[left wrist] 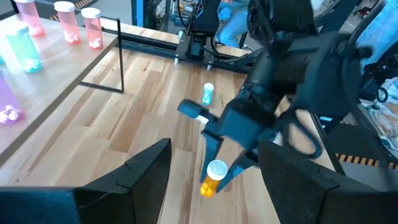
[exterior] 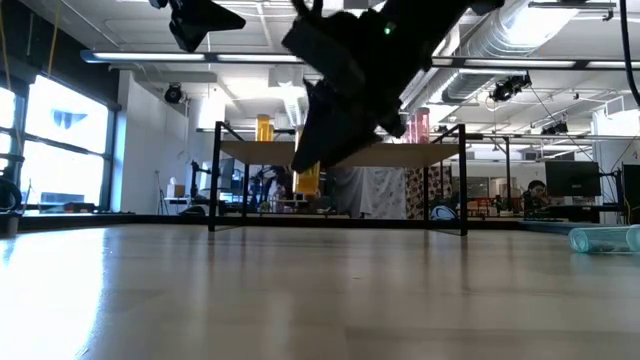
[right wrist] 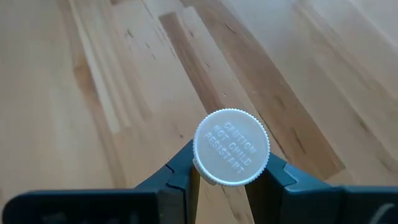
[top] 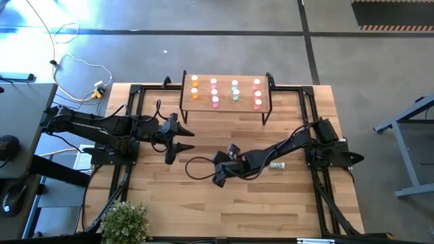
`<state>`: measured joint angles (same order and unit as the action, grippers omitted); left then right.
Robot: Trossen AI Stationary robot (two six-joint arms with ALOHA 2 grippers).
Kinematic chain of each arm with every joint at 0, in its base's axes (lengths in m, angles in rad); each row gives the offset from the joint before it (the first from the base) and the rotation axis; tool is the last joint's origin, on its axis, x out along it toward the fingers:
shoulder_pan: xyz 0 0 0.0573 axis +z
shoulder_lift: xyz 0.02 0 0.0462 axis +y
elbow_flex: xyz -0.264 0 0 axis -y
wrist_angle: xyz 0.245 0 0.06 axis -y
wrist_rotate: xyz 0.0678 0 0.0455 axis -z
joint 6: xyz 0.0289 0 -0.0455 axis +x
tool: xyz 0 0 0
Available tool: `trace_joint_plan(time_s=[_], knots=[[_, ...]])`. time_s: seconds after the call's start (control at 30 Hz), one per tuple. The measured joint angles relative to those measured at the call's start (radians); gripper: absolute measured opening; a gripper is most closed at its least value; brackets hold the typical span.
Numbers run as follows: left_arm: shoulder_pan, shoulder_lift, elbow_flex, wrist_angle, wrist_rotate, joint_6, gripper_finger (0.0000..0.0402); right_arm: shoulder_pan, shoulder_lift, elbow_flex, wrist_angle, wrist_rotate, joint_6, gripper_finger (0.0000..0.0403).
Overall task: Pick and place medicine bottles onto shelf by color
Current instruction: Put the orange medicine bottle on the shelf aligned with the other orange medicine bottles
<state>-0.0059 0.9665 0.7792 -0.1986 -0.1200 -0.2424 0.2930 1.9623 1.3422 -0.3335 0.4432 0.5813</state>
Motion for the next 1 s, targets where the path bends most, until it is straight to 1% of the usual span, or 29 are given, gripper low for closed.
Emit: trace_joint_plan(time_s=[0.17,0.3,0.63,0.8,1.0], knots=[[0.000,0.000,0.000,0.000,0.000,0.000,0.0232,-0.013,0.048,-0.001,0.010,-0.033,0.062,0.0091],[0.000,0.000,0.000,0.000,0.000,0.003,0.0232,-0.012,0.054,-0.001,0.017,-0.034,0.093,0.0091],[0.000,0.000,0.000,0.000,0.000,0.011,0.0232,-0.040,0.060,-0.001,-0.003,-0.034,0.102,0.0091],[0.000,0.000,0.000,0.001,0.001,0.011,0.0232,-0.053,0.085,-0.001,-0.008,-0.083,0.119,0.0091],[0.000,-0.001,0.000,0.001,0.002,0.011,0.0232,-0.057,0.088,-0.001,0.001,-0.082,0.131,0.0091]])
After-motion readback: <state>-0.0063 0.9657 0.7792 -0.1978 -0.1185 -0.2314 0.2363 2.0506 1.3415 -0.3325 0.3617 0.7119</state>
